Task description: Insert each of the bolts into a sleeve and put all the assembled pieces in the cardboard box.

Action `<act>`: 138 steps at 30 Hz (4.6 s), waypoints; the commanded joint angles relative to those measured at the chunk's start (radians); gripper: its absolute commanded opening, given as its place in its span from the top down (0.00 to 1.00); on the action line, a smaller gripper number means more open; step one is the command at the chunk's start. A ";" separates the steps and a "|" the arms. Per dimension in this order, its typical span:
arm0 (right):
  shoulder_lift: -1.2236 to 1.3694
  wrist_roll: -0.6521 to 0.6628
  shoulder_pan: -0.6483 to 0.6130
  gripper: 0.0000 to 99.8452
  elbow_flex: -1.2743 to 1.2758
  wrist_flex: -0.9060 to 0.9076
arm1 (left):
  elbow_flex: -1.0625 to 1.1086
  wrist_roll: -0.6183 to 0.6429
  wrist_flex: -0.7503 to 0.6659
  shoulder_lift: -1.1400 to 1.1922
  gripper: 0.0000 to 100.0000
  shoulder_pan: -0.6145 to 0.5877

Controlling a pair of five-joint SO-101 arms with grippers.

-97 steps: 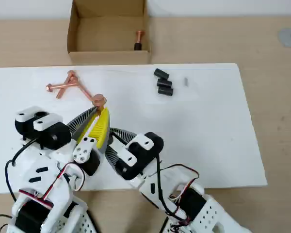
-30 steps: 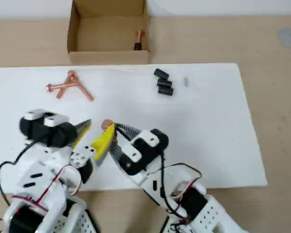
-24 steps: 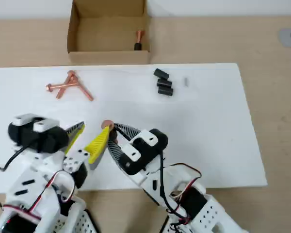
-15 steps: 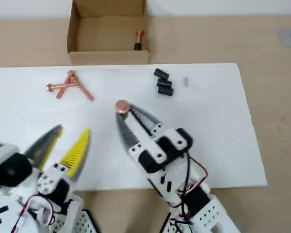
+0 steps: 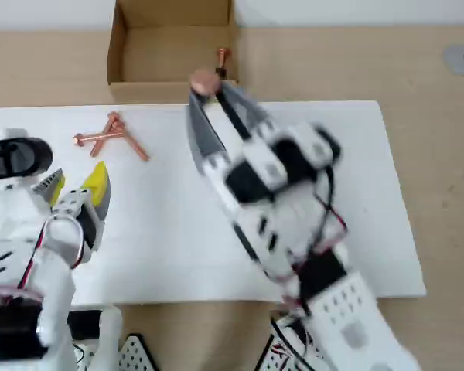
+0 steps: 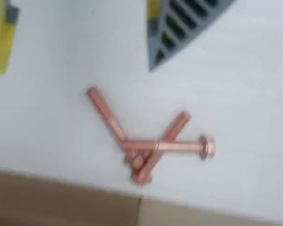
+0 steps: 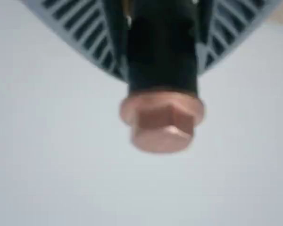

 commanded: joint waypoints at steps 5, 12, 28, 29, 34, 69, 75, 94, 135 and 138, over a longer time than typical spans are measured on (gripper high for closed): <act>0.535 0.003 0.045 0.99 -0.447 -0.092 | 0.193 -0.083 -0.178 0.012 0.79 -0.017; 0.989 0.003 0.163 0.99 -0.796 -0.137 | 0.204 -0.114 -0.238 0.018 0.79 -0.117; 1.911 0.005 0.274 0.99 -1.613 -0.135 | 0.377 -0.106 -0.450 0.010 0.79 -0.130; 1.965 0.006 0.280 0.99 -1.669 -0.135 | 0.385 -0.106 -0.471 0.010 0.79 -0.129; 2.199 0.052 0.303 0.99 -1.923 -0.012 | 0.396 -0.104 -0.479 0.015 0.79 -0.123; 2.130 -0.069 0.317 0.75 -2.491 1.165 | -0.026 0.170 -0.423 0.690 0.79 -0.121; 1.899 -0.064 0.314 0.75 -2.489 1.560 | -0.509 0.169 -0.259 1.161 0.79 -0.110; 1.630 0.118 0.410 0.75 -2.480 1.792 | -0.967 0.997 -0.040 1.672 0.79 -0.130; 1.629 0.115 0.404 0.75 -2.328 1.792 | -1.171 1.062 0.028 1.942 0.95 -0.180; 1.629 0.115 0.404 0.75 -2.328 1.792 | -1.235 1.062 0.106 1.942 0.95 -0.176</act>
